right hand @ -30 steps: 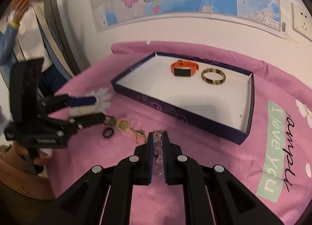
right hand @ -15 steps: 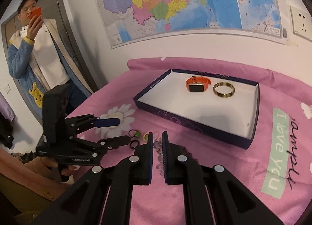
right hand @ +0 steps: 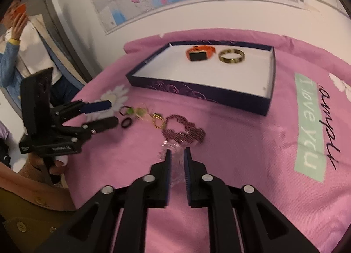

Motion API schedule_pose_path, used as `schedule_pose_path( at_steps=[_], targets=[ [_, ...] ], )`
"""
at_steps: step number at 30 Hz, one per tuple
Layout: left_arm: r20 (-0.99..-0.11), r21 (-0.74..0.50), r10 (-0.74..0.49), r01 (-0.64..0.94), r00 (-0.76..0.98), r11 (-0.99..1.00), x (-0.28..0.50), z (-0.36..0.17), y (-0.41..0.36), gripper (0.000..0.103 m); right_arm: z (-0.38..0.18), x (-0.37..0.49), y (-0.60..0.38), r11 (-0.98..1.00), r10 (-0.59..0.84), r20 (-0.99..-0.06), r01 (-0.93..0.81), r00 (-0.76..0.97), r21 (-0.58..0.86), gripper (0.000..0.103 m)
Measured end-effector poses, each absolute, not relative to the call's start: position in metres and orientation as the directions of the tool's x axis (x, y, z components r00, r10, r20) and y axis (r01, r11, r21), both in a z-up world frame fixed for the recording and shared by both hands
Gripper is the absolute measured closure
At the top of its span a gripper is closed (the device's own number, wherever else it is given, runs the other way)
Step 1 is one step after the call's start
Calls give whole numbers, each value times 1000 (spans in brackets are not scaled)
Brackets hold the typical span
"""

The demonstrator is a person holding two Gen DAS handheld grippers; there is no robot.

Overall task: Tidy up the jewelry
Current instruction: 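Grasp the clear crystal bracelet with the right tool while the left tool grasps the pink earring, then carry the earring with the left tool while the right tool carries the crystal bracelet into the box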

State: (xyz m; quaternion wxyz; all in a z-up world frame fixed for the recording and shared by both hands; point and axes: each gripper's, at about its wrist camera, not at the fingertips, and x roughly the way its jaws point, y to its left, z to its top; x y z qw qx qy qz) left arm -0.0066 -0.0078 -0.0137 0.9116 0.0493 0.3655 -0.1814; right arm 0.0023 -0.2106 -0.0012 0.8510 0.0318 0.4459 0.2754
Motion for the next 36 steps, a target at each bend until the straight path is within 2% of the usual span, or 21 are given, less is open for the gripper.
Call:
schedule_pose_path(
  at_steps=[1, 2, 4, 11, 13, 14, 16, 18, 22, 26, 28, 36],
  targets=[
    [-681, -41, -299, 373, 668, 927, -6, -13, -10, 39, -1, 1, -211, 847, 495, -742, -443, 452, 295, 75],
    [-678, -37, -301, 378, 671, 925, -4, -12, -11, 39, -2, 0, -210, 847, 494, -745, -444, 449, 293, 74],
    [-676, -28, -304, 389, 672, 921, 0, -11, -15, 41, -4, -2, -205, 850, 476, -758, -456, 447, 265, 64],
    [-682, -12, -312, 416, 662, 909, 14, -10, -27, 45, -14, -6, -193, 850, 444, -782, -482, 437, 213, 59],
    [-681, -3, -316, 429, 660, 903, 16, -9, -31, 49, -16, -8, -187, 850, 427, -788, -495, 443, 182, 58],
    [-680, 2, -318, 436, 661, 900, 16, -9, -33, 50, -15, -9, -186, 851, 418, -790, -498, 449, 168, 60],
    [-685, 8, -319, 445, 655, 895, 19, -10, -37, 54, -15, -9, -185, 858, 397, -795, -493, 458, 145, 77],
    [-688, 7, -323, 450, 651, 893, 20, -11, -38, 56, -15, -8, -189, 861, 396, -796, -486, 459, 148, 85],
    [-689, 11, -329, 463, 646, 886, 22, -11, -39, 64, -14, -8, -192, 861, 411, -788, -480, 459, 169, 86],
    [-685, 4, -341, 472, 644, 881, 24, -8, -37, 67, -12, -7, -195, 857, 436, -777, -472, 453, 206, 86],
    [-689, -7, -358, 489, 630, 872, 25, -8, -37, 76, -12, -7, -195, 856, 441, -775, -471, 453, 211, 87],
    [-719, -14, -359, 505, 595, 863, 31, -17, -42, 98, -10, -8, -198, 853, 457, -764, -467, 456, 233, 90]
  ],
)
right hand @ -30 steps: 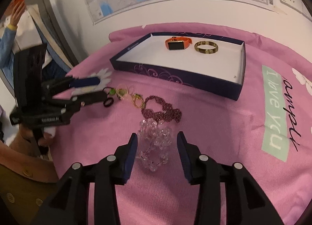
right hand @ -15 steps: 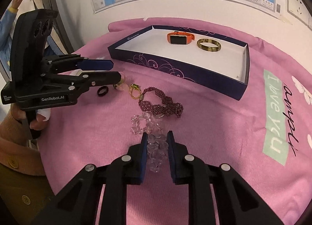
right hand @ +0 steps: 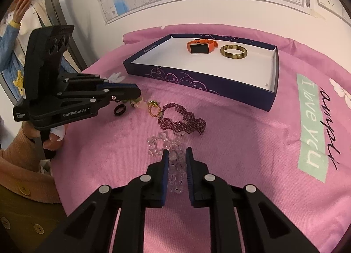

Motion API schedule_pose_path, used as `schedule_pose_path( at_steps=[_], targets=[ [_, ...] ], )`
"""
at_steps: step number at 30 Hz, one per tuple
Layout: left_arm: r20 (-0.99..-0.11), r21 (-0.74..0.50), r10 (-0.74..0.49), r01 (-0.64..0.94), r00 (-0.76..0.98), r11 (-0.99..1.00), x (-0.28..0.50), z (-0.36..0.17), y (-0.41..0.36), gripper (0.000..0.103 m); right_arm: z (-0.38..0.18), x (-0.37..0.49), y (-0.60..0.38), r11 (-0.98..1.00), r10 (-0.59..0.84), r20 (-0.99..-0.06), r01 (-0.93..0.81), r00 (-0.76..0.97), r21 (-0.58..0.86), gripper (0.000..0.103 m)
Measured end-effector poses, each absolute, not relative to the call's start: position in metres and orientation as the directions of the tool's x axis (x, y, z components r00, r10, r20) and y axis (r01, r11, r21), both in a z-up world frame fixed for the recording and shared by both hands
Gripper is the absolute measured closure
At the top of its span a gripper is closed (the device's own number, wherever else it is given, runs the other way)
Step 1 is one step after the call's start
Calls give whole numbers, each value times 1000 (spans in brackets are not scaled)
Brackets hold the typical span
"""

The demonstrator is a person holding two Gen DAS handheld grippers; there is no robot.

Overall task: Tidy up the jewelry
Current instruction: 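Carry the earring with the left tool while the right tool carries the crystal bracelet into the box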

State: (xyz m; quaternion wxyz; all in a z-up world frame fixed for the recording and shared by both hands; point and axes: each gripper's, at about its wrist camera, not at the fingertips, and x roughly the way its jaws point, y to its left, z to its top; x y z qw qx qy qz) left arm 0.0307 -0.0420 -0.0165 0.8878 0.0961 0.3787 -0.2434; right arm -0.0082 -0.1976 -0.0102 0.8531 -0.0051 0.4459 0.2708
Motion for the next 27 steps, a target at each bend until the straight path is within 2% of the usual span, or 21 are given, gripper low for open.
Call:
schedule_pose_path(
  at_steps=[6, 16, 27],
  targets=[
    [-717, -37, -373, 503, 589, 864, 29, -15, -40, 99, -5, -7, -201, 849, 479, -745, -462, 465, 257, 91],
    [-674, -167, -452, 476, 585, 863, 29, 4, -18, 99, 21, -3, -205, 832, 521, -690, -479, 502, 280, 91],
    [-647, -181, -460, 464, 608, 867, 34, 22, -11, 99, 45, 15, -205, 833, 522, -654, -491, 548, 254, 91]
  ],
)
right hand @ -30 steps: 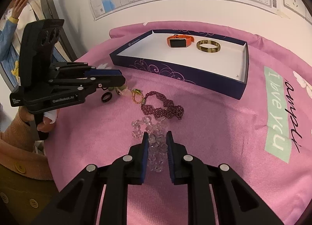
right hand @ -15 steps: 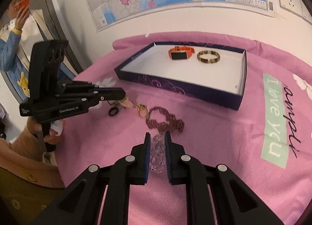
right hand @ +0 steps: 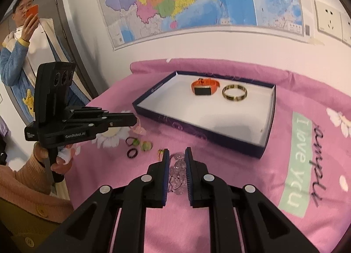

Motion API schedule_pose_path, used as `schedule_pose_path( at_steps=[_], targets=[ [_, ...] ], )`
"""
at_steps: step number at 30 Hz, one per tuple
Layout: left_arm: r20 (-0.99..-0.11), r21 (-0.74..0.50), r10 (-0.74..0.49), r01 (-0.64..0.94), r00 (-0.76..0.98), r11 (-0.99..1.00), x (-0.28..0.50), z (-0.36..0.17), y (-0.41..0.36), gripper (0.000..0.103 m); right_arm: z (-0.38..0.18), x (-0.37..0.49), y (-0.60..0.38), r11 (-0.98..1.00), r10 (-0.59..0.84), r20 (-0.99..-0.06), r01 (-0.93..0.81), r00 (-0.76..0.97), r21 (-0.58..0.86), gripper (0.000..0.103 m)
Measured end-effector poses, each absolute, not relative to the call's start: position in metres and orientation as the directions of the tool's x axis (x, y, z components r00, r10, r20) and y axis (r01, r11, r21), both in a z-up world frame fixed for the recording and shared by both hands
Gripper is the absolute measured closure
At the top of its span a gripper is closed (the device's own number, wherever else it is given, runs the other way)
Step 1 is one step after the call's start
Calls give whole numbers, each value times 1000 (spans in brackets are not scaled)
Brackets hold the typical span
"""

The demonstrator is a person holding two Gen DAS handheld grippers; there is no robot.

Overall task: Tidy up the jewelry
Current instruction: 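Carry the earring with the left tool while the right tool carries the crystal bracelet into the box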

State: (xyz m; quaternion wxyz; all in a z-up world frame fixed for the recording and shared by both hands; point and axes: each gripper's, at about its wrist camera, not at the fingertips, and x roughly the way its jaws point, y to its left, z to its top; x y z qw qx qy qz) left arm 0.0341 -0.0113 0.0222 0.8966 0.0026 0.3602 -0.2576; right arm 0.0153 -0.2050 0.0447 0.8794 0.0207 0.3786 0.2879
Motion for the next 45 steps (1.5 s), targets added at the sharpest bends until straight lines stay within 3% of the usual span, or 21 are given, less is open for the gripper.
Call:
schedule_pose_path(
  at_steps=[17, 45],
  targets=[
    [-621, -168, -445, 445, 645, 879, 58, 41, -6, 99, 70, 62, -204, 849, 501, -612, -483, 612, 212, 91],
    [-654, -151, -389, 392, 649, 907, 130, 31, -14, 99, 46, 145, -197, 877, 459, -653, -424, 603, 226, 91]
  ],
)
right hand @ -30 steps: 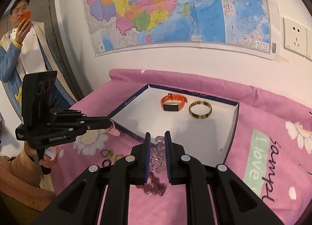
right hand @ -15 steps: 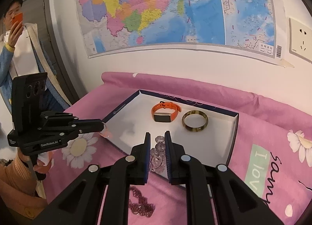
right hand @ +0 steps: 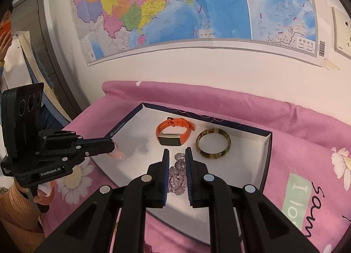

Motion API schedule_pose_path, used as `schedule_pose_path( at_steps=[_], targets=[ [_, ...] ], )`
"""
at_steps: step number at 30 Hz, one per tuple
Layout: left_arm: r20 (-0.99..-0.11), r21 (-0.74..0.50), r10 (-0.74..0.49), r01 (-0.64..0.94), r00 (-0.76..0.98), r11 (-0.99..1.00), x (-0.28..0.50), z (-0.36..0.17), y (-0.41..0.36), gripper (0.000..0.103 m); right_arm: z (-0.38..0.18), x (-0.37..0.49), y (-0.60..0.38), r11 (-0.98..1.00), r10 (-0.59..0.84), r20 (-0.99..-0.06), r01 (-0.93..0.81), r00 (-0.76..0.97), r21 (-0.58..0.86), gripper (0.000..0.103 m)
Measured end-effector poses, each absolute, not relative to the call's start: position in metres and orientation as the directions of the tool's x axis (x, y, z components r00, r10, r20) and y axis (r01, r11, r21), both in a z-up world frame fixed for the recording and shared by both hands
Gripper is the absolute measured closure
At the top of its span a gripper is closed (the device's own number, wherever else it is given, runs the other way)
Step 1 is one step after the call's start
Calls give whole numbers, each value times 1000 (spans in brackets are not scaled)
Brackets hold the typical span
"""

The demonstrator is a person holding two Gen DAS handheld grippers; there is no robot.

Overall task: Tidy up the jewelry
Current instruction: 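Carry the earring with the left tool while the right tool carries the crystal bracelet into the box, then open the left tool dropping the earring while the right tool releases the crystal bracelet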

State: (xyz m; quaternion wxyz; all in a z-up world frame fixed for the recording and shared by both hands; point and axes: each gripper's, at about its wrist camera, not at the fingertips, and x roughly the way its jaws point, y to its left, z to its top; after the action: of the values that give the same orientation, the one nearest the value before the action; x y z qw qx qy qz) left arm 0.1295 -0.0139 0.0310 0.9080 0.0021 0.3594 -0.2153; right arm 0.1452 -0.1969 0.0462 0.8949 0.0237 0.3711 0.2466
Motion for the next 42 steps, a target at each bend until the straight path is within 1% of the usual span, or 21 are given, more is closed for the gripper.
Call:
schedule_pose_path(
  at_steps=[20, 25, 33, 38, 40, 41, 42],
  targets=[
    [-718, -137, -328, 337, 614, 931, 179, 0, -27, 99, 22, 186, -189, 879, 460, -682, -397, 569, 263, 91],
    [-742, -137, -317, 330, 590, 934, 187, -12, -31, 99, 14, 190, -191, 886, 447, -698, -382, 559, 262, 91],
    [-749, -146, -322, 330, 579, 933, 190, -15, -33, 98, 3, 195, -198, 902, 415, -723, -353, 552, 249, 90],
    [-754, -141, -311, 320, 578, 937, 188, -16, -33, 88, -1, 193, -200, 909, 402, -730, -340, 553, 242, 90],
    [-750, -129, -297, 309, 591, 942, 186, -13, -32, 65, -2, 192, -201, 915, 389, -731, -328, 560, 235, 87],
    [-745, -122, -289, 303, 601, 945, 184, -12, -31, 63, -2, 192, -201, 916, 388, -731, -327, 561, 234, 86],
    [-742, -123, -291, 304, 605, 945, 183, -11, -30, 63, -3, 191, -202, 916, 386, -732, -325, 562, 233, 86]
  ],
)
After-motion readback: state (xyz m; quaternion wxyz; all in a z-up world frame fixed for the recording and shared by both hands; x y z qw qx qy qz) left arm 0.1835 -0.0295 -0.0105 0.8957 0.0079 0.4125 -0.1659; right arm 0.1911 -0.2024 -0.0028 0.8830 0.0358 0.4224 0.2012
